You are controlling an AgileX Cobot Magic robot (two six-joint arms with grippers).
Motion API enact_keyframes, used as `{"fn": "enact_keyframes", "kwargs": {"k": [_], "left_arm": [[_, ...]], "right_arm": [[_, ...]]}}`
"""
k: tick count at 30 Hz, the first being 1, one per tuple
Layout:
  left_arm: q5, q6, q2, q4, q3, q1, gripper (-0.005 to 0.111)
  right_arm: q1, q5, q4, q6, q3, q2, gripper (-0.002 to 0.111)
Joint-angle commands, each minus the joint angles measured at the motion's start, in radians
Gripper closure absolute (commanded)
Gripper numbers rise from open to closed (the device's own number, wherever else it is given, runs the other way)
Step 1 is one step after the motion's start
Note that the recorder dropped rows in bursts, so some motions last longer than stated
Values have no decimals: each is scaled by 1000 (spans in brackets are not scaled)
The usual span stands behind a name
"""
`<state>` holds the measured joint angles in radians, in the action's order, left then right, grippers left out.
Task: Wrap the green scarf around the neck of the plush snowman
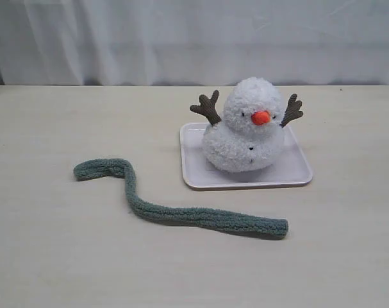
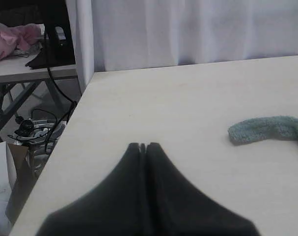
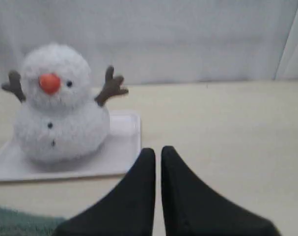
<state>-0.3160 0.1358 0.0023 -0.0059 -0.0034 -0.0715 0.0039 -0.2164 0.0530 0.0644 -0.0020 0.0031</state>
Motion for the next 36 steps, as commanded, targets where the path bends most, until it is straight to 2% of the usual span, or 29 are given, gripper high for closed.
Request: {"fn": "enact_keyframes", "kwargs": {"k": [1, 7, 11, 12, 15, 18, 21, 24, 26, 28, 29, 30, 31, 32, 33, 34, 36], "left_arm": [[7, -2, -2, -3, 3, 3, 107], [7, -2, -2, -3, 3, 3, 107], [7, -2, -2, -3, 3, 3, 107], [7, -2, -2, -3, 3, 3, 107], [7, -2, -2, -3, 3, 3, 107], [7, -2, -2, -3, 3, 3, 107], [7, -2, -2, -3, 3, 3, 107], [7, -2, -2, -3, 3, 3, 107], [7, -2, -2, -3, 3, 3, 107], [7, -2, -2, -3, 3, 3, 107], [7, -2, -2, -3, 3, 3, 107], [7, -2, -2, -3, 3, 3, 107], [7, -2, -2, -3, 3, 3, 107], [7, -2, -2, -3, 3, 3, 107], [7, -2, -2, -3, 3, 3, 107], [7, -2, -2, -3, 3, 3, 107], [7, -2, -2, -3, 3, 3, 107]], "right_arm": [[-1, 250, 14, -9, 2, -3, 104], [-1, 539, 9, 1, 2, -3, 104], [-1, 702, 7, 286, 2, -3, 104], [-1, 714, 7, 303, 2, -3, 104], [-1, 628, 19, 305, -56, -3, 104], [-1, 424, 46, 325, -180, 37, 98], [-1, 269, 78, 325, -300, 108, 82], [-1, 91, 96, 303, -436, 192, 61], [-1, -47, 96, 230, -521, 251, 48], [-1, -178, 72, 129, -613, 316, 41], [1, -320, -15, 7, -698, 390, 39], [7, -365, -70, -41, -726, 427, 39], [29, -455, -224, -187, -780, 499, 39], [39, -489, -292, -270, -795, 527, 39], [56, -548, -444, -437, -817, 593, 39], [62, -568, -502, -501, -817, 616, 39], [100, -625, -639, -801, -812, 723, 39]]}}
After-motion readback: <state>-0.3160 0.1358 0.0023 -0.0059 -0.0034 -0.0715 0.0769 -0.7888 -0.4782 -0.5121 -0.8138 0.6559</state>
